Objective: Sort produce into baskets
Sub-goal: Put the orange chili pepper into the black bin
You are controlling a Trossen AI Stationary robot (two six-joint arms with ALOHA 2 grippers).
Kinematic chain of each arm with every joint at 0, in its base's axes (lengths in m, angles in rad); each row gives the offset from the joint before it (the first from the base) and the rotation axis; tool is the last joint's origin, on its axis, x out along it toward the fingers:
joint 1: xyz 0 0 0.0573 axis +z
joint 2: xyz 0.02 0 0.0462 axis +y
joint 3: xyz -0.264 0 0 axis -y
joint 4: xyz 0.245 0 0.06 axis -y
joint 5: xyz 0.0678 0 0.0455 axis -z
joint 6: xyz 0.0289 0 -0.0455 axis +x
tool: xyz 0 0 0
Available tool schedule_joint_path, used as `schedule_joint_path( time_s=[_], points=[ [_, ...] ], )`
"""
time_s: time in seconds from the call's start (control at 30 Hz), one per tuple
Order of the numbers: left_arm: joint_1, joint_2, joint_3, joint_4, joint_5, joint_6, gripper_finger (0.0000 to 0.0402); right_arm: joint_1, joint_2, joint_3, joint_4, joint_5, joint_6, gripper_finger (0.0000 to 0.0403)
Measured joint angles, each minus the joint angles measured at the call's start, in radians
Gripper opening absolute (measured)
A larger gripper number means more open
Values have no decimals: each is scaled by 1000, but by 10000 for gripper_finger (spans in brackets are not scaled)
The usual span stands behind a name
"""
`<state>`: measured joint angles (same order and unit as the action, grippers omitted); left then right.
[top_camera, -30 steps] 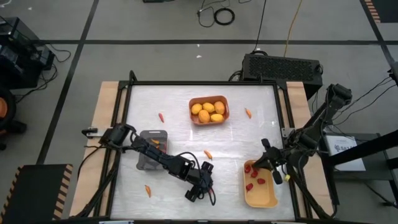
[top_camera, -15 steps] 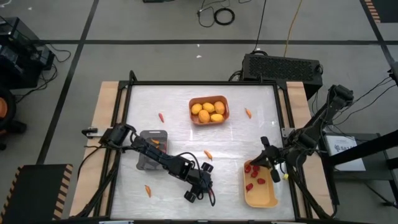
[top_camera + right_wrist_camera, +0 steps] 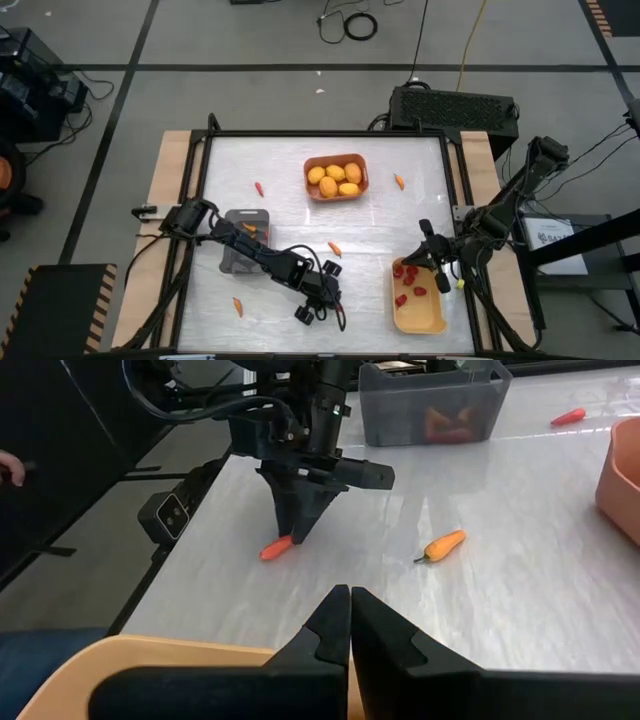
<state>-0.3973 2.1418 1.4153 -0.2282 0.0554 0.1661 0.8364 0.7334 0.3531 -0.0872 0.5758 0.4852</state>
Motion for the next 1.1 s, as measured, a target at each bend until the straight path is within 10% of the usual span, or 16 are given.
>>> schedule_joint_path(
  time_s=[0.33, 0.63, 1.1],
  points=[
    [2, 4, 81, -102, -9, -1, 7, 0, 0, 0, -28, 0, -3, 4],
    [6, -95, 237, -584, -132, -68, 8, 0, 0, 0, -63, -1, -1, 4],
    [11, -480, 153, -1240, -458, -506, 8, 3, 2, 0, -143, -5, 29, 4]
  ],
)
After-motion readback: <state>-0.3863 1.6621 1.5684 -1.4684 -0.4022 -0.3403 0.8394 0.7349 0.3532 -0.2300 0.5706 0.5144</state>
